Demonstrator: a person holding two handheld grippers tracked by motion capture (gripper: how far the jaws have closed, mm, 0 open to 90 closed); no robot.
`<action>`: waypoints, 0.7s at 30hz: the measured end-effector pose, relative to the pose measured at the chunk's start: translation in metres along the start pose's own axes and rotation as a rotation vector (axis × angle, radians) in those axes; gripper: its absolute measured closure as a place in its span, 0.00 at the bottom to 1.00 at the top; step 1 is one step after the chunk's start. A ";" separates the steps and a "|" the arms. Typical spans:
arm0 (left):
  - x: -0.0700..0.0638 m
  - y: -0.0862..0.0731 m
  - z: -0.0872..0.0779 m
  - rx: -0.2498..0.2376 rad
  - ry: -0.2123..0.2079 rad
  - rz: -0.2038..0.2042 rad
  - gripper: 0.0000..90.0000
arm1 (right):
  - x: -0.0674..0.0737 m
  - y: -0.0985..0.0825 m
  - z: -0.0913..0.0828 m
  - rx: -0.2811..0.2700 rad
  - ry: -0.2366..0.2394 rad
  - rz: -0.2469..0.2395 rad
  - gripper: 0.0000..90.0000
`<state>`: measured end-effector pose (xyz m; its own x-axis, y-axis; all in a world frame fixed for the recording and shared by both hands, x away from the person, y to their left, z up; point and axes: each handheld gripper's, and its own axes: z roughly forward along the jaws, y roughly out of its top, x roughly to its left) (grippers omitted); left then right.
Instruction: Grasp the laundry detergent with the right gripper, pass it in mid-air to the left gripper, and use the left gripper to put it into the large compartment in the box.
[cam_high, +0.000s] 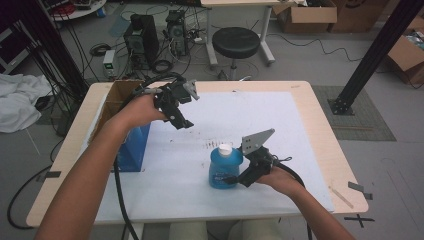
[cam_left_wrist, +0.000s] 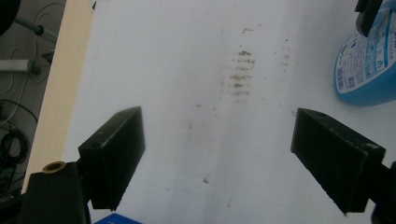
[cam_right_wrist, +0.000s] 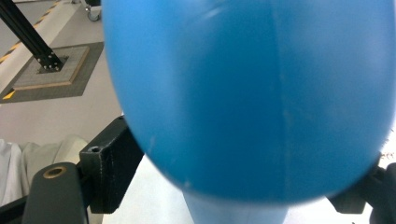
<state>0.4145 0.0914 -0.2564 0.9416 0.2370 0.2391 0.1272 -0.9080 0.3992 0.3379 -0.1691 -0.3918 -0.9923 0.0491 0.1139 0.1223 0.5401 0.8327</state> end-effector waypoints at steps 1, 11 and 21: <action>0.000 0.000 0.000 0.001 0.001 0.000 0.20 | 0.000 0.000 0.001 -0.004 -0.001 0.000 0.20; 0.000 -0.001 -0.001 -0.001 0.004 0.001 0.21 | 0.000 -0.001 0.005 -0.024 -0.002 0.001 0.21; 0.000 -0.002 -0.001 -0.006 0.008 0.002 0.21 | 0.001 -0.001 0.007 -0.046 -0.006 -0.006 0.27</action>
<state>0.4136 0.0931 -0.2562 0.9392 0.2380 0.2475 0.1231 -0.9062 0.4044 0.3364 -0.1633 -0.3965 -0.9930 0.0512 0.1060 0.1173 0.5013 0.8573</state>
